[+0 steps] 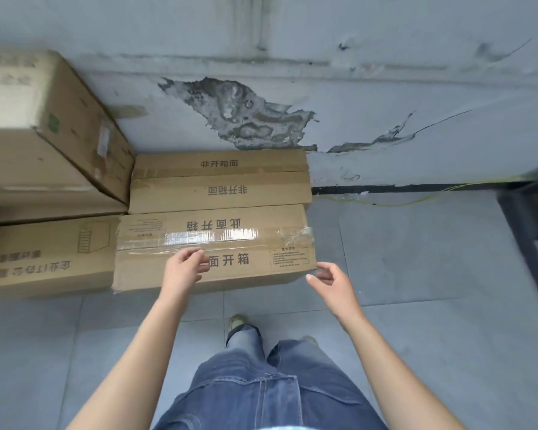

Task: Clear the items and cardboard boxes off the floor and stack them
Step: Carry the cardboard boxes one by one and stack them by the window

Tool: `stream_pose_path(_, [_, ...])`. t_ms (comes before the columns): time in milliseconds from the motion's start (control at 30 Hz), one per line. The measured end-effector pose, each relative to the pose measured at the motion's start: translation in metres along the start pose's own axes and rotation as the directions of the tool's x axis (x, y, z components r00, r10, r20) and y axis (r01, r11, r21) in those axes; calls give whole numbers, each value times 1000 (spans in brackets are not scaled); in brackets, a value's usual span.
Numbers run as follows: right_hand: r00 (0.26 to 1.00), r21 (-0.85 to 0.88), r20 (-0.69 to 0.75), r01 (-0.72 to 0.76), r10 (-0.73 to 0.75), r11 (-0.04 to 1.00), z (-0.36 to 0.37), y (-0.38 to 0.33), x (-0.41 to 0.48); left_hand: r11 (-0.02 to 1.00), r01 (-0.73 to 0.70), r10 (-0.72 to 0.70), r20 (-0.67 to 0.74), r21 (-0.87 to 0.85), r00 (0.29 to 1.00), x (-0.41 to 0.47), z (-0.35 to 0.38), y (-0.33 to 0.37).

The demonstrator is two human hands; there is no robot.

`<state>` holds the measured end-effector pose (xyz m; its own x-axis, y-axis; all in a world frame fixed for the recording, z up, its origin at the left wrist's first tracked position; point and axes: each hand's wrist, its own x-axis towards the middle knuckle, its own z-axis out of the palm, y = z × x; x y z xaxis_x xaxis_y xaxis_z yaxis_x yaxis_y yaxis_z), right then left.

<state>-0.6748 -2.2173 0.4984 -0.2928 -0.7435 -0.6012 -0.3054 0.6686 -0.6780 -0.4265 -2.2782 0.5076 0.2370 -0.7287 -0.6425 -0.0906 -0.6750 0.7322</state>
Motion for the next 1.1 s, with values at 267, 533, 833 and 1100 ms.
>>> stream_pose_path(267, [986, 180, -167, 27, 3, 983, -78, 30, -13, 979, -115, 59, 306, 167, 950, -73, 113, 20])
stream_pose_path(533, [937, 307, -347, 68, 45, 949, -169, 77, -37, 952, -253, 169, 396, 170, 903, -126, 203, 34])
stream_pose_path(833, [839, 469, -510, 84, 192, 879, -228, 153, -81, 789, -494, 168, 646, 365, 745, -182, 305, 18])
stream_pose_path(1100, [664, 663, -610, 127, 433, 738, -272, 211, -117, 706, -568, -5, 805, 423, 593, -216, 398, 7])
